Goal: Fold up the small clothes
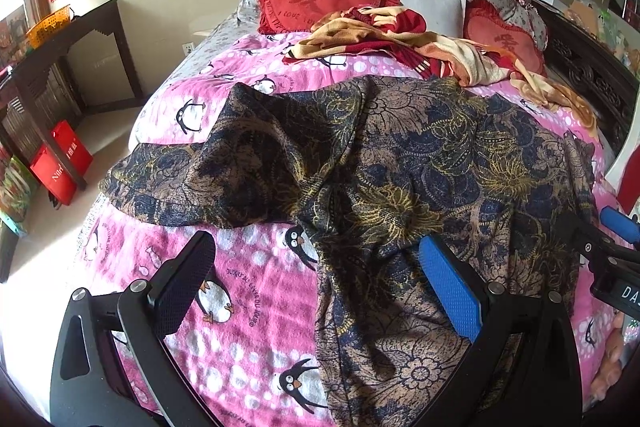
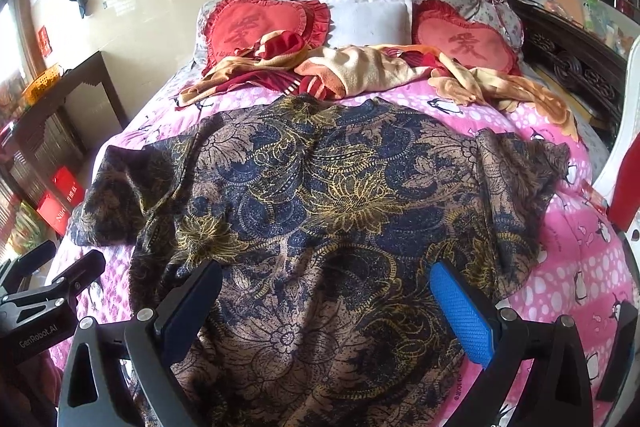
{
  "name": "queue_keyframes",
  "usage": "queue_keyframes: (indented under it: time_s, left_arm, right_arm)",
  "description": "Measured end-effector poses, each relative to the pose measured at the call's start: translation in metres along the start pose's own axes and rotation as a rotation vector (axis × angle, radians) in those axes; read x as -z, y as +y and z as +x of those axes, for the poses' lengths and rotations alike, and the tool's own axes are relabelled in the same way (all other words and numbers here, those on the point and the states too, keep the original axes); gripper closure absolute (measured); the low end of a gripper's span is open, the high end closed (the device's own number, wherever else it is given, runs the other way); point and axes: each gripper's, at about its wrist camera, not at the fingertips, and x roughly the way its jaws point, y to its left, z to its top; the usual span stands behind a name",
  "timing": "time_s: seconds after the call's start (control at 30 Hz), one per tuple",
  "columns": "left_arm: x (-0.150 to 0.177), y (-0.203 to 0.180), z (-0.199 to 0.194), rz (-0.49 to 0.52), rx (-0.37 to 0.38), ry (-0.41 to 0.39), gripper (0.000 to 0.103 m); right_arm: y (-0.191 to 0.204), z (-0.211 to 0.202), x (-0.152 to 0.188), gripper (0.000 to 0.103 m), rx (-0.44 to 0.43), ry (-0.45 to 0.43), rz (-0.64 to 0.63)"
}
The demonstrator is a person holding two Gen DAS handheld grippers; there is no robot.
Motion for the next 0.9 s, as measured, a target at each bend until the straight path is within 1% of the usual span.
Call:
queue_keyframes:
  time_s: [0.5,0.9]
  left_arm:
    - [-0.001,0.001,0.006,0.001,-0.001,0.007,0.001]
    - [-0.001,0.004,0.009,-0.006,-0.01,0.013,0.001]
  right_arm:
    - [0.0,0.008,-0.003,0.0,0.008,0.015,0.004]
    - [0.007,0.014,-0.007,0.0,-0.01,0.03,-0.012]
